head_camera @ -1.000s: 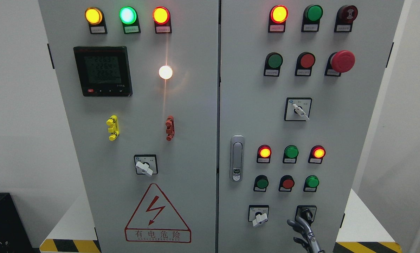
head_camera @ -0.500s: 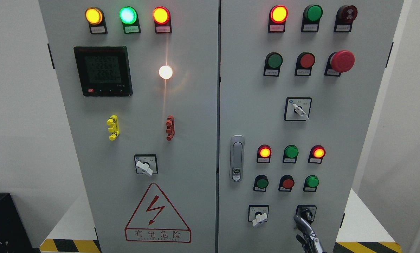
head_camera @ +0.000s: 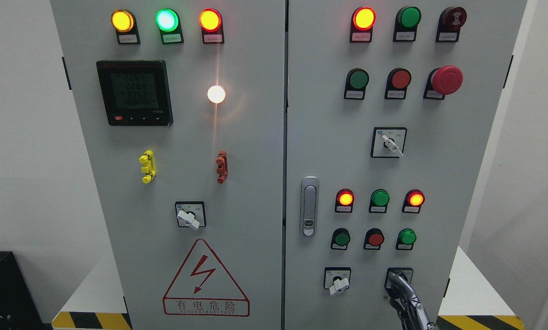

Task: Press green start button

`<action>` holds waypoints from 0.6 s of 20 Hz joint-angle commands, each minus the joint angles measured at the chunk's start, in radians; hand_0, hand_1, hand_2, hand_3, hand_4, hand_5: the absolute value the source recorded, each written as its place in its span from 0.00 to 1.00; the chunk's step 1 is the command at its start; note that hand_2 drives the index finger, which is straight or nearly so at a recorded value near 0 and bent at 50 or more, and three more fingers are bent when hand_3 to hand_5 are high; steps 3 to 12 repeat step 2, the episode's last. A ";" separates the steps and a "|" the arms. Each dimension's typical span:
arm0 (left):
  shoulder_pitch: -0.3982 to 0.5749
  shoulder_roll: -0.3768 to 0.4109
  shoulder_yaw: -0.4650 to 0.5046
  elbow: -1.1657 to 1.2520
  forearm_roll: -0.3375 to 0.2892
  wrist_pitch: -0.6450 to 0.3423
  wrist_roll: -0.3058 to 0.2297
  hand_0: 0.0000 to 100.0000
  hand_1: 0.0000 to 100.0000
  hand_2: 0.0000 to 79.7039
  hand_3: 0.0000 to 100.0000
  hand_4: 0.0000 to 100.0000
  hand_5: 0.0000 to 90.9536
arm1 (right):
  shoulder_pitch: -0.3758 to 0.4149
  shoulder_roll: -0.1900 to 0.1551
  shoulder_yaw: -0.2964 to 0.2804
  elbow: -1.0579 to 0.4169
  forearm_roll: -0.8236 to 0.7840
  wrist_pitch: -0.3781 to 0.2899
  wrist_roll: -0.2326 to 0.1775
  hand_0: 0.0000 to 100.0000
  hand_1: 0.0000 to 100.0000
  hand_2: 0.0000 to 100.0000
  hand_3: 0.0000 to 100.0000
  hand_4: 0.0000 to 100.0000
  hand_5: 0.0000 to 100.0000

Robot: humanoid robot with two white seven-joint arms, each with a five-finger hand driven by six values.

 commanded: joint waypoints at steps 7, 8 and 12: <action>-0.023 0.000 0.000 -0.028 0.000 0.000 0.001 0.12 0.56 0.00 0.00 0.00 0.00 | -0.002 0.001 0.028 -0.020 -0.005 0.004 -0.001 0.00 0.02 0.00 0.00 0.00 0.00; -0.023 0.000 0.000 -0.028 0.000 0.000 0.001 0.12 0.56 0.00 0.00 0.00 0.00 | -0.002 0.001 0.028 -0.020 -0.005 0.004 -0.001 0.00 0.02 0.00 0.00 0.00 0.00; -0.023 0.000 0.000 -0.028 0.000 0.000 0.001 0.12 0.56 0.00 0.00 0.00 0.00 | -0.002 0.001 0.028 -0.020 -0.005 0.004 -0.001 0.00 0.02 0.00 0.00 0.00 0.00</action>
